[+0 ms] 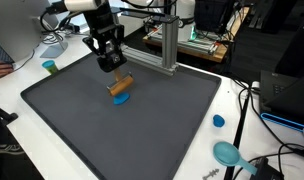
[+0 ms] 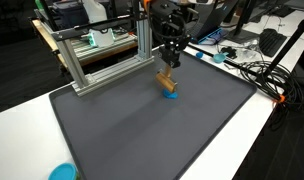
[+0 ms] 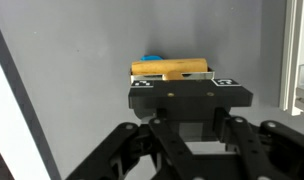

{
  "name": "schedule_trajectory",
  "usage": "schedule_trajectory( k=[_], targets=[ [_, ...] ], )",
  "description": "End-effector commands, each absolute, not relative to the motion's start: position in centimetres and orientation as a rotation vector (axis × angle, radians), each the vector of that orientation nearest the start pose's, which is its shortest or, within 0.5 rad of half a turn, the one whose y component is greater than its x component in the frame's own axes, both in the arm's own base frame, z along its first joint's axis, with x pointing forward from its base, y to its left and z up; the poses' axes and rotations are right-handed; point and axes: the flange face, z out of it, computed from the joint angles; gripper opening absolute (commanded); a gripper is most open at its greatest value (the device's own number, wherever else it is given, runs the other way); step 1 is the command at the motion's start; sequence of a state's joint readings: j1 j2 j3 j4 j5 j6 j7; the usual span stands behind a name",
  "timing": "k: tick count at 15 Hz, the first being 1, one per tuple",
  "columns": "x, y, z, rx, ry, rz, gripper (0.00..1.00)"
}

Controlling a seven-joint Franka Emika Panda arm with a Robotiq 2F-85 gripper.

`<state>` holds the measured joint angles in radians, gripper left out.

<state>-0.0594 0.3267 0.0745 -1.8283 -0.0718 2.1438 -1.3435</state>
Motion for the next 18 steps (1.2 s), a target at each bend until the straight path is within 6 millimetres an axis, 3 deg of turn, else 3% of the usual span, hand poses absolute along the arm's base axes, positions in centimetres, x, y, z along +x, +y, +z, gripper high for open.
schedule_trajectory(
  k=[1, 11, 16, 18],
  targets=[
    [64.5, -0.2, 36.2, -2.423, -2.036, 0.054, 0.21],
    [65.9, -0.7, 32.8, -2.358, -2.042, 0.041, 0.21],
    [65.2, -1.8, 31.2, -2.330, -2.026, -0.021, 0.21],
    [64.5, -1.8, 32.0, -2.329, -2.012, -0.021, 0.21]
  ],
)
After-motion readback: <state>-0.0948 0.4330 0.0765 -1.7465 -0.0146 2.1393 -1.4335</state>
